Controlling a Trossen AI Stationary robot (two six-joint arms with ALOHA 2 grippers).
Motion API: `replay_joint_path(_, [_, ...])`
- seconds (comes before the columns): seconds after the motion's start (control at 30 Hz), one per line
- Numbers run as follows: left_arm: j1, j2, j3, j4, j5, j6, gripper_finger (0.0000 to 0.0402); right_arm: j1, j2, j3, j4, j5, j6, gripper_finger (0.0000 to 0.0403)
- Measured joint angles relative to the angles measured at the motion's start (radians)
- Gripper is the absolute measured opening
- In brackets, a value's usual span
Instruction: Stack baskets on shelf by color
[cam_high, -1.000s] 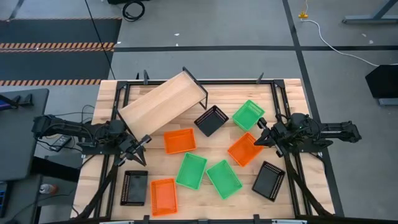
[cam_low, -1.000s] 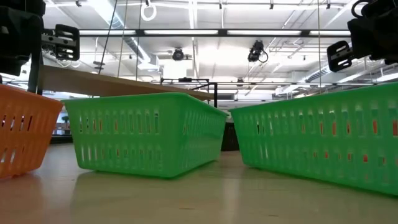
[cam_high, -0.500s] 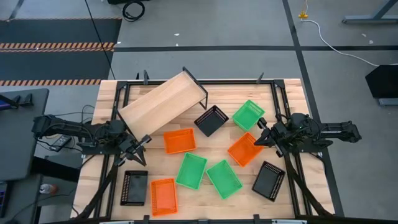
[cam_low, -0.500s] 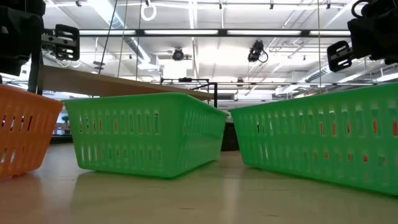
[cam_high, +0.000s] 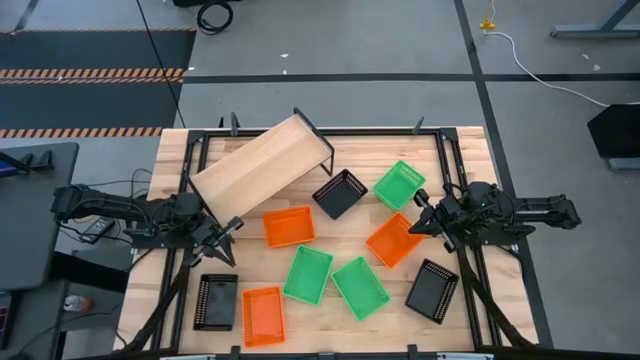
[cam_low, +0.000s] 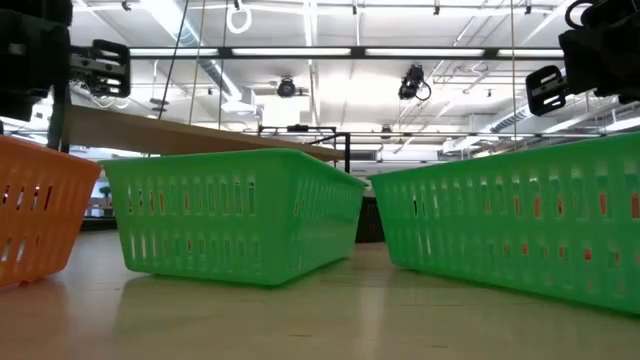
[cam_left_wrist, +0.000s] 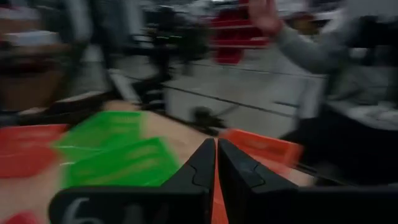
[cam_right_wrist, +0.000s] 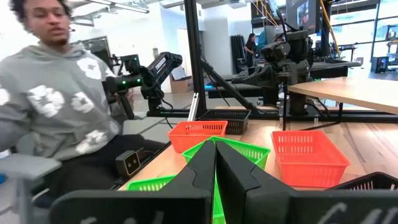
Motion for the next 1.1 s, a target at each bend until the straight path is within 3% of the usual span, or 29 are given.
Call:
replay_joint_path(0.13, [0.002,0.0,0.0,0.036,-0.227,0.042,0.0027,0.0,0.0,0.0,0.0,0.0,0.0,0.002])
replay_joint_path(0.2, [0.003,0.0,0.0,0.052,-0.269,0.063,0.003,0.0,0.0,0.0,0.0,0.0,0.0,0.002])
replay_joint_path(0.67, [0.002,0.0,0.0,0.049,-0.28,0.047,0.0028,0.0,0.0,0.0,0.0,0.0,0.0,0.002])
replay_joint_path(0.93, [0.002,0.0,0.0,0.066,-0.277,-0.242,0.0034,0.0,0.0,0.0,0.01,0.0,0.0,0.002])
replay_joint_path(1.1, [0.002,0.0,0.0,0.163,-0.28,-0.347,0.0028,0.0,0.0,0.0,0.048,0.0,0.0,0.002])
